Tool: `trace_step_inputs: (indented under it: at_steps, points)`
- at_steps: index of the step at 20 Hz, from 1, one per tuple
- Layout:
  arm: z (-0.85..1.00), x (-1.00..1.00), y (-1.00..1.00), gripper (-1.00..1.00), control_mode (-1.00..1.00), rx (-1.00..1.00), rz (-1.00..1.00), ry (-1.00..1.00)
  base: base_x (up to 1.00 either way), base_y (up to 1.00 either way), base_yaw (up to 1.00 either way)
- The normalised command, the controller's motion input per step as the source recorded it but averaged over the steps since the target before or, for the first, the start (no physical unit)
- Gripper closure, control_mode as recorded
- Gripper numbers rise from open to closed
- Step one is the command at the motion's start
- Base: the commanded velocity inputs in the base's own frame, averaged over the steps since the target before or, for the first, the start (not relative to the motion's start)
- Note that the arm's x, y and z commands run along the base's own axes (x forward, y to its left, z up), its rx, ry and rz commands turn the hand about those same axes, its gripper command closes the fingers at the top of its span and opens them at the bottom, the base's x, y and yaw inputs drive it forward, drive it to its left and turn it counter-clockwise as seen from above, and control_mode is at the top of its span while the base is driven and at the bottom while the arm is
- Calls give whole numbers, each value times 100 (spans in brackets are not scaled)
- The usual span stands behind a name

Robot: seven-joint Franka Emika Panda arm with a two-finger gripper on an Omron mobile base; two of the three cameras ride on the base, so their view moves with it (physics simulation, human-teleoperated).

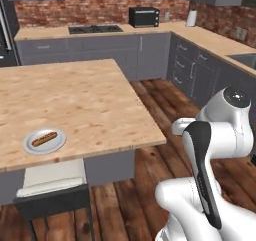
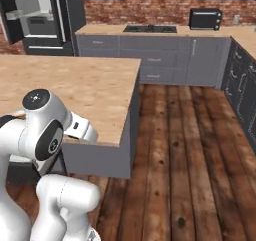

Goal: Pick up the peach and apple from the fridge and place one fruit on each plate on the dining counter.

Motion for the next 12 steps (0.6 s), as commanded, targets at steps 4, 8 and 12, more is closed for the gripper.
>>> trace_step_inputs:
  at_steps: [4,8,12]
  points:
    - [0,0,0,-100,100,0,0,0,39,-80,-3]
    - [0,0,0,-100,100,0,0,0,60,-59,0]
    - [0,0,0,-100,100,0,0,0,71,-51,0]
